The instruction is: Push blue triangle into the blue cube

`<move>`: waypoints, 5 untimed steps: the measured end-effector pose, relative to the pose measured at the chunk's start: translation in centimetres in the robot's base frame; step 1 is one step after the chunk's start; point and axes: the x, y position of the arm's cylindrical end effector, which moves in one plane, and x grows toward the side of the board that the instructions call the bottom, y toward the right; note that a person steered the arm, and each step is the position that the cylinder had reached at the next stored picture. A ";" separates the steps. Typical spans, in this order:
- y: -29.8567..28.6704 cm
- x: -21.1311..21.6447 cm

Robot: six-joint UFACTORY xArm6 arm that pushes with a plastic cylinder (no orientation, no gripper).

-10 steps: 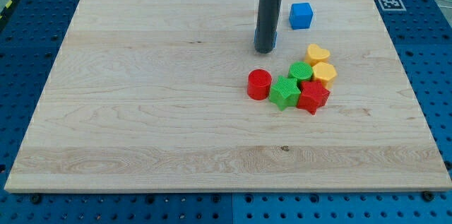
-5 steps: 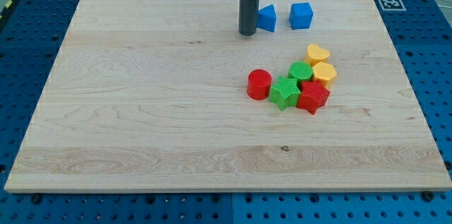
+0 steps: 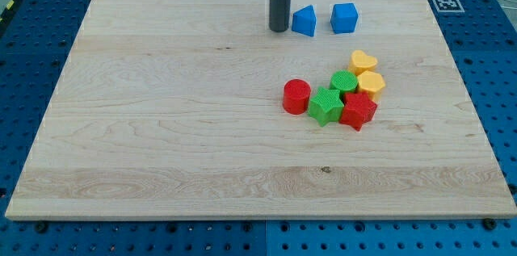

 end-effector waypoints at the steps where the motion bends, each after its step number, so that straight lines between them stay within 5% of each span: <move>1: 2.5 0.0; 5: 3.4 2.8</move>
